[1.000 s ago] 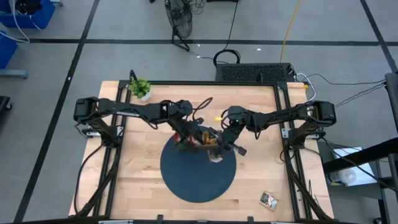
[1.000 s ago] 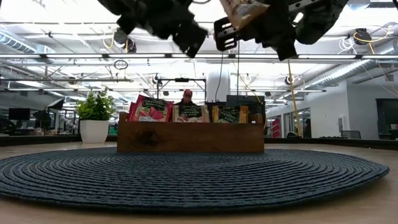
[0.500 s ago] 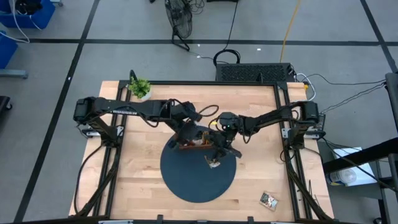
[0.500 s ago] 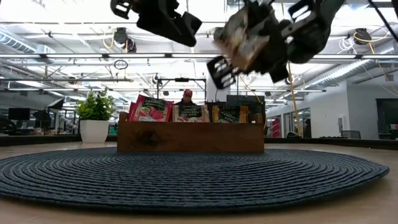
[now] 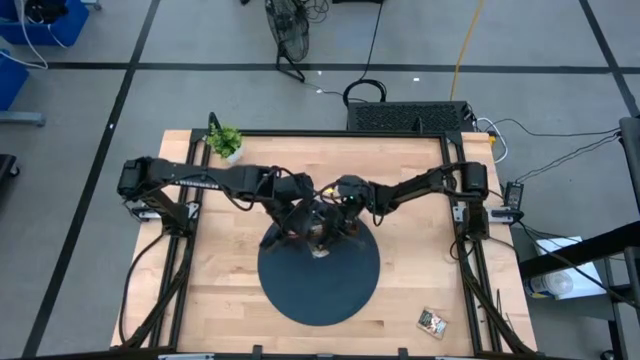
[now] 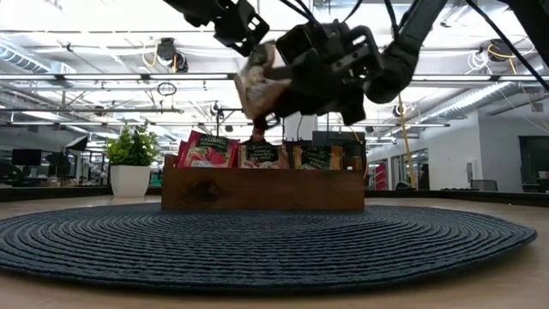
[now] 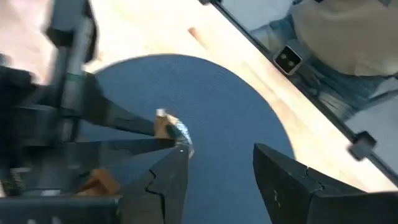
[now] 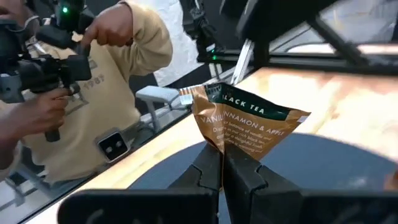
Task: Pick & Place Tea
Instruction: Put the left brown tea bag into the middle section of the wooden organizer
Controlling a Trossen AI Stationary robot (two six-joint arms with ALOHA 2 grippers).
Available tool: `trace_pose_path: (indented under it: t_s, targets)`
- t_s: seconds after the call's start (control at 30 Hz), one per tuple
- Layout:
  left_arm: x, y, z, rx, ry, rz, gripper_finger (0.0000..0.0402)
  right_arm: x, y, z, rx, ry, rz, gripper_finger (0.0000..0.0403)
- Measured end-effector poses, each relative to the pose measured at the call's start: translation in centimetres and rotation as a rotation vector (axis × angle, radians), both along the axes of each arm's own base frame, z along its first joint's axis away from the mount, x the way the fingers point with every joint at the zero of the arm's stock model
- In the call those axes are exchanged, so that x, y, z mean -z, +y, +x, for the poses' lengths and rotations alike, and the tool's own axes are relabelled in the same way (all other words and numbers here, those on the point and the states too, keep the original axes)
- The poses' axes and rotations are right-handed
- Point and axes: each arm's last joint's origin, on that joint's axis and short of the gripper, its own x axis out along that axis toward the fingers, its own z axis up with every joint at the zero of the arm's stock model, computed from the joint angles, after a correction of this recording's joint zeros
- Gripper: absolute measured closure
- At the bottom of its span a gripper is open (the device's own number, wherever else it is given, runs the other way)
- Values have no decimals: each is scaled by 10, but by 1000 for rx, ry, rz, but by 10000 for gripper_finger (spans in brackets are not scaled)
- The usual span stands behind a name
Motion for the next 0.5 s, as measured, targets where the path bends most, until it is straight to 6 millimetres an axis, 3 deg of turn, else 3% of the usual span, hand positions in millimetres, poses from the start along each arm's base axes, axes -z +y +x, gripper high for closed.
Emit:
trace_pose_path:
  t_s: [0.2, 0.5]
  targets:
    - [4, 1, 1, -43, 46, -16, 220, -12, 1, 8, -7, -40, -23, 401]
    - [4, 2, 2, -101, 55, 15, 220, -12, 1, 10, 43, -25, -36, 401]
